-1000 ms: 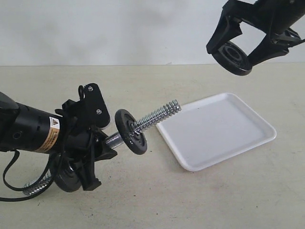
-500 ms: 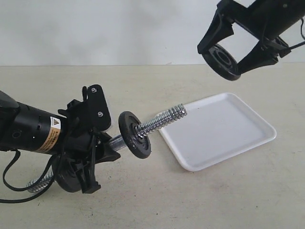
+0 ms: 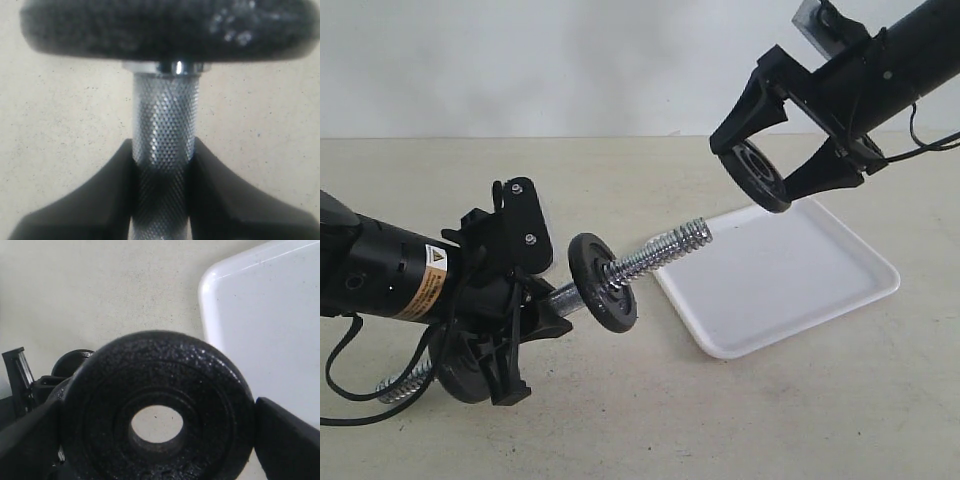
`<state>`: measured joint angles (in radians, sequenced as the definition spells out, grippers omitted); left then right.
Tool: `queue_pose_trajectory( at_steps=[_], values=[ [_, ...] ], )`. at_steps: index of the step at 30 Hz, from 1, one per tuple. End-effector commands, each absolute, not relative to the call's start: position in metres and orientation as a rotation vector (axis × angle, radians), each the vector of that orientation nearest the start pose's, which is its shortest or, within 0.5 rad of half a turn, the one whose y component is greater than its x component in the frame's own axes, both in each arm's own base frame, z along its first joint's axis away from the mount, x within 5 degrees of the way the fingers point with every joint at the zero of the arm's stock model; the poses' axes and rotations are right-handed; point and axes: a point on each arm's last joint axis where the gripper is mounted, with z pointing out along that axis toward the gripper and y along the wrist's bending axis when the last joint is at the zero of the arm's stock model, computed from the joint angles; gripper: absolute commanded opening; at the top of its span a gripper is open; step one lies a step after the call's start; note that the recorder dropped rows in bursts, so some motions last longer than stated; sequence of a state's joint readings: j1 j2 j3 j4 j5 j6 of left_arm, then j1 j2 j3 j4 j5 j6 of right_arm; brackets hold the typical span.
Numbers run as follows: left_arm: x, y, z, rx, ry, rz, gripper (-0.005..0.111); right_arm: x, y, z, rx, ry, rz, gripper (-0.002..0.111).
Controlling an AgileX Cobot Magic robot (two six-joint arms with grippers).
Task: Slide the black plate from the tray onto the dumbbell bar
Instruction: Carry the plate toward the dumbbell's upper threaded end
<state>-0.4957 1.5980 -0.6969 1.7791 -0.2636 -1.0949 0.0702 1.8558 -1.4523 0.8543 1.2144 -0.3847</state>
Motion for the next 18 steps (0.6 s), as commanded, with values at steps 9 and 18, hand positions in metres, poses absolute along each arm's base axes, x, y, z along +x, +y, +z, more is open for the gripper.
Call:
queue_pose_trajectory(
  at_steps=[9,18],
  values=[
    [0.25,-0.164,0.198,1.372,1.859,-0.243,0.004,0.362,0.127,0.262,-0.332,2.735,1.24,0.0],
    [0.249,-0.165,0.198,1.372,1.859,-0.253,0.004,0.359,0.138,0.257,-0.337,2.773,1.244,0.0]
  ],
)
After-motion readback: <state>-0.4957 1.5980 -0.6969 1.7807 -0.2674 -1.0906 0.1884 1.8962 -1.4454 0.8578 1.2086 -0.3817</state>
